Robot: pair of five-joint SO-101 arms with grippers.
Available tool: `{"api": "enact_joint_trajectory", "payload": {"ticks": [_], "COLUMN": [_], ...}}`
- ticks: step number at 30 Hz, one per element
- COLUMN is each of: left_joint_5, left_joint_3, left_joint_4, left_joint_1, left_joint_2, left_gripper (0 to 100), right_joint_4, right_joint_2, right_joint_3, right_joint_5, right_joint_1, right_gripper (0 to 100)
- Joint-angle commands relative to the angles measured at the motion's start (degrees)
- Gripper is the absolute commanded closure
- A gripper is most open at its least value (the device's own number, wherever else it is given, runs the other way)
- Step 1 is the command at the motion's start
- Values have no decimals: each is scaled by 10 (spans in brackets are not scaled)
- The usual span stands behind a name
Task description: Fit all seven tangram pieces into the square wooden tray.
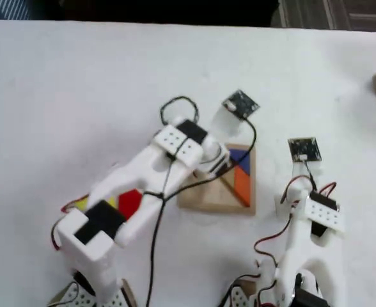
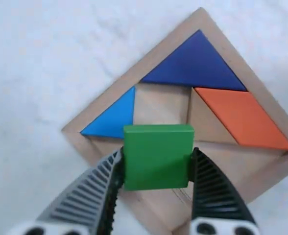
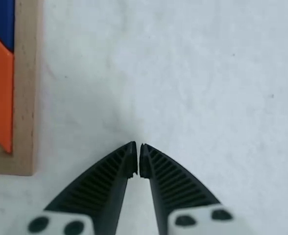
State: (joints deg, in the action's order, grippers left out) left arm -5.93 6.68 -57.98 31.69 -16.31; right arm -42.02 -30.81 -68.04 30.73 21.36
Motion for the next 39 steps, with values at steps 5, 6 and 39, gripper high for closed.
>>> {"api": "enact_joint_trajectory", "payload": {"ticks": [5, 6, 39], "left_joint_5": [-5, -5, -7], "left_joint_3": [4, 4, -84], "left_joint_4": [27, 26, -101], "left_joint_1": [7, 7, -12], "left_joint_2": [35, 35, -35], "left_gripper": [964, 962, 823], "right_joint_4": [-7, -7, -7], "right_joint_2": [-22, -22, -22], "right_joint_3": [4, 4, 4], "right_joint_5": [5, 5, 5], "right_joint_1": [-2, -2, -3], "right_gripper": [980, 980, 980]}}
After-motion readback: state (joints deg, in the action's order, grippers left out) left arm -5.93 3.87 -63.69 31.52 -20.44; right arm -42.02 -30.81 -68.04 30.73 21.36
